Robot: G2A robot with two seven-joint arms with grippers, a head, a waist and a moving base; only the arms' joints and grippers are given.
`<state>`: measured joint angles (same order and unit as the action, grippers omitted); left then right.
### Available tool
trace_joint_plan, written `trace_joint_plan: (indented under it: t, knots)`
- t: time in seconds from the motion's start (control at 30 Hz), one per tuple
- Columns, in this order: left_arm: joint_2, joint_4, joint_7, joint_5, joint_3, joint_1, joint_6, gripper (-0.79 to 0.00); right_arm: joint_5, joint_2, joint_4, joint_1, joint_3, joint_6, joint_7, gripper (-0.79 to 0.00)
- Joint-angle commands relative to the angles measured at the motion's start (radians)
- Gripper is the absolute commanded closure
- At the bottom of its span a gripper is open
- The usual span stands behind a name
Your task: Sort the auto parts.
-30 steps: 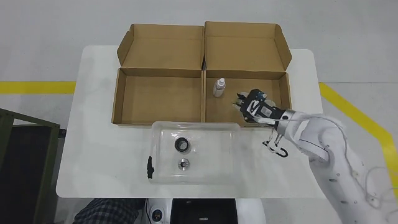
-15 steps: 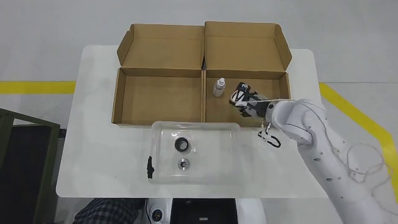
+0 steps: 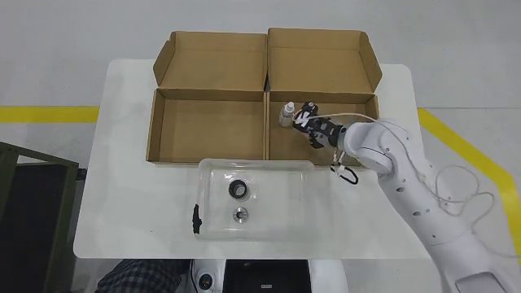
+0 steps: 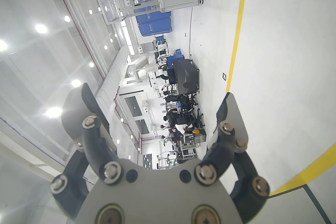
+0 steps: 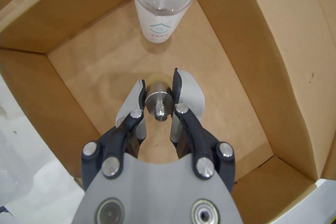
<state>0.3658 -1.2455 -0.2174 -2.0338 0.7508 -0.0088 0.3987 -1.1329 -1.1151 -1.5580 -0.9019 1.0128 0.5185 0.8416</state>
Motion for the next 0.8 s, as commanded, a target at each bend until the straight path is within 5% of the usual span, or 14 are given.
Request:
trace_joint_plan:
  t: [0.0, 0.23, 0.3, 0.43, 0.77]
  knots:
    - [0.0, 0.0, 0.0, 0.0, 0.0, 0.0, 0.0, -0.785, 0.004, -0.004, 0.021, 0.011, -0.011, -0.004, -0.001, -0.077]
    - [0.0, 0.0, 0.0, 0.0, 0.0, 0.0, 0.0, -0.785, 0.005, -0.017, 0.07, 0.043, -0.048, -0.021, -0.001, -0.102]
    - [0.0, 0.0, 0.0, 0.0, 0.0, 0.0, 0.0, -0.785, 0.005, -0.02, 0.076, 0.048, -0.054, -0.026, -0.004, -0.237]
    - [0.0, 0.0, 0.0, 0.0, 0.0, 0.0, 0.0, -0.785, 0.001, -0.022, 0.072, 0.048, -0.059, -0.037, -0.004, -0.326]
    - [0.0, 0.0, 0.0, 0.0, 0.0, 0.0, 0.0, -0.785, 0.0, -0.003, -0.076, -0.025, 0.008, -0.03, -0.024, -0.351]
